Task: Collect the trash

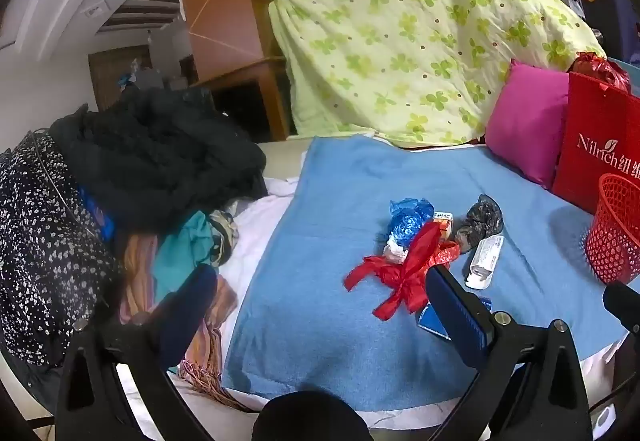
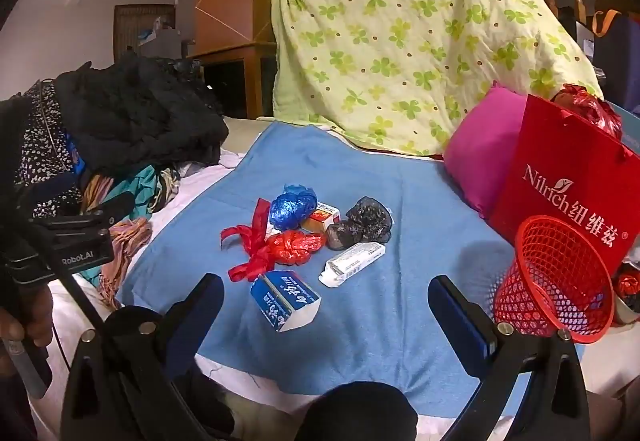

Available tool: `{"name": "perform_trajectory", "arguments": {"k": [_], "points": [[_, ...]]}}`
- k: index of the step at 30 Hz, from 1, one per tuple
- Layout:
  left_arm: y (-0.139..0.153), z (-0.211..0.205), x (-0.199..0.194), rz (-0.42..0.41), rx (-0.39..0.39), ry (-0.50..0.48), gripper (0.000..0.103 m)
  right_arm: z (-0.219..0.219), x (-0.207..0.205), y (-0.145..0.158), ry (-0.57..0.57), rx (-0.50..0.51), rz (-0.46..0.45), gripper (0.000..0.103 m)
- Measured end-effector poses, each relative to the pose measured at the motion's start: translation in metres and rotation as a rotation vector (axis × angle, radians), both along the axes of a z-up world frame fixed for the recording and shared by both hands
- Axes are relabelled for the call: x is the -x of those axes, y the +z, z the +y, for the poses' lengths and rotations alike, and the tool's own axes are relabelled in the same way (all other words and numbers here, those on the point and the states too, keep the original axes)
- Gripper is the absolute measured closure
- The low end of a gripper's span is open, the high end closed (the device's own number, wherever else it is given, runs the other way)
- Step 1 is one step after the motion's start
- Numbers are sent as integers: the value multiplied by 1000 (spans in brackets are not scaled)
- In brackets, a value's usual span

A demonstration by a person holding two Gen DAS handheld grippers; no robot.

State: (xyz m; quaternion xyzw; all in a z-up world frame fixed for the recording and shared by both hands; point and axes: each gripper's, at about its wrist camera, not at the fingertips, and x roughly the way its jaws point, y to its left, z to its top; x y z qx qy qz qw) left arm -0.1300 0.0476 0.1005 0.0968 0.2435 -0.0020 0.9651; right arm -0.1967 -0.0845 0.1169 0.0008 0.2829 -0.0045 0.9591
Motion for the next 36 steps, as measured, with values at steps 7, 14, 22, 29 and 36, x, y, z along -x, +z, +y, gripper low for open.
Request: {"name": "perform_trajectory", "arguments": {"k": [7,14,22,29,36], "points": [[-4,-2,-2,12,-8,-6,0,-3,2,-2,3,1,2,0],[-7,-3,-2,17,-11,-12,0,1,-1,-5,-7,0,22,0],[-11,-4,-3,24,-12,-15,0,2,-3,-6,-10,-8,37,0],[-11,-4,-3,23,-11,-16,0,1,-2,-7,-9,13,5,0],[-10,-4,-3,23,-13,-15,0,1,-2,-5,-17,17,28,0]]}}
